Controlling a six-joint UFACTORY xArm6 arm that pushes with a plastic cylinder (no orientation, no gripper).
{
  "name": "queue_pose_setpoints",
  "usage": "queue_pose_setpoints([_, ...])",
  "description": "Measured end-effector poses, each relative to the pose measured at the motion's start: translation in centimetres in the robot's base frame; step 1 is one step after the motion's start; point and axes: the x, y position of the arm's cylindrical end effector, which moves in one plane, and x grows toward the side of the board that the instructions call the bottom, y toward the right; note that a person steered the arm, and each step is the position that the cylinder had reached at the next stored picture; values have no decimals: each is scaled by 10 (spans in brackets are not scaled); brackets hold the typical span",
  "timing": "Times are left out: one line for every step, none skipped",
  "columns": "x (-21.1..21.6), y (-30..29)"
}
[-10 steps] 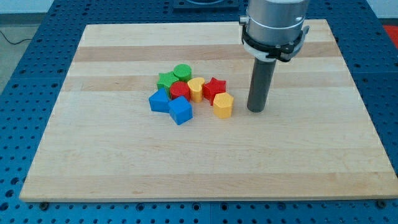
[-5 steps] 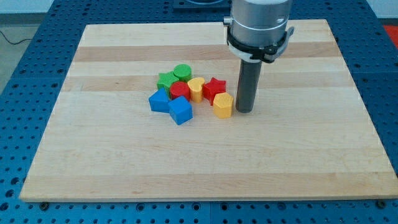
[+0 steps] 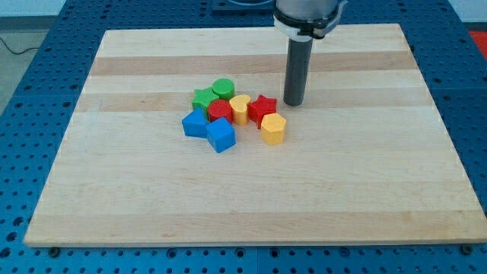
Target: Push the red star towards the blue cube
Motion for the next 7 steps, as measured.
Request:
queue_pose_setpoints([4,-6])
queue_pose_setpoints([23,-16])
queue_pose_setpoints([44,-20])
queue_pose_setpoints([59,-24])
queue_pose_setpoints([59,-7])
queue_pose_setpoints([25,13])
queue_pose_setpoints([3,2])
